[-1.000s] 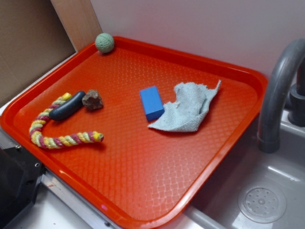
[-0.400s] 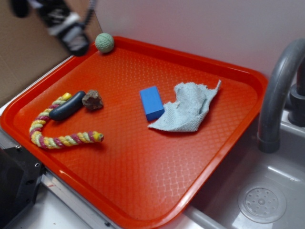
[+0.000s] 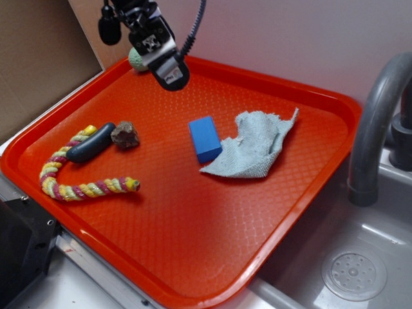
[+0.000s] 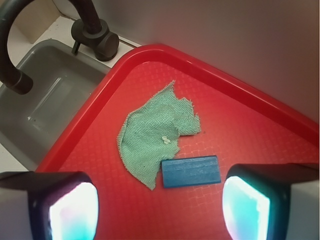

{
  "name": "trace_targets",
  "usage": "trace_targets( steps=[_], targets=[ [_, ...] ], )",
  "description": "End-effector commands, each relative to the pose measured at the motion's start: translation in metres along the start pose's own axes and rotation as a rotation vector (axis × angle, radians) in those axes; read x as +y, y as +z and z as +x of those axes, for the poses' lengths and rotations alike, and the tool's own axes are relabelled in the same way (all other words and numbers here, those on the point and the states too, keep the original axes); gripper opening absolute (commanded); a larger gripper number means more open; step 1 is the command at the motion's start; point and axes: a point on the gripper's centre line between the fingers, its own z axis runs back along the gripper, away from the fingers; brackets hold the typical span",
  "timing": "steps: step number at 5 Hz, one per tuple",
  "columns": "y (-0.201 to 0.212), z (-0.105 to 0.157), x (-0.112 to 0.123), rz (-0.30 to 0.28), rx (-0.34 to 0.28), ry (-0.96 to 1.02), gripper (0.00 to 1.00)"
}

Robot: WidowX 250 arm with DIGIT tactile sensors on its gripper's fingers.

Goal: Grab the blue cloth.

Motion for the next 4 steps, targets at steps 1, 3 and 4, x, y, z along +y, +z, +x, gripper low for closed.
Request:
trace_targets(
  steps=[1, 3, 4],
  targets=[
    [0.011, 0.005, -0.01, 0.004, -0.029, -0.011, 1.0],
    [-0.092, 0.022, -0.021, 0.224, 0.093, -0.034, 1.0],
    [-0.119, 0.03, -0.017, 0.183, 0.116, -0.063, 1.0]
  ],
)
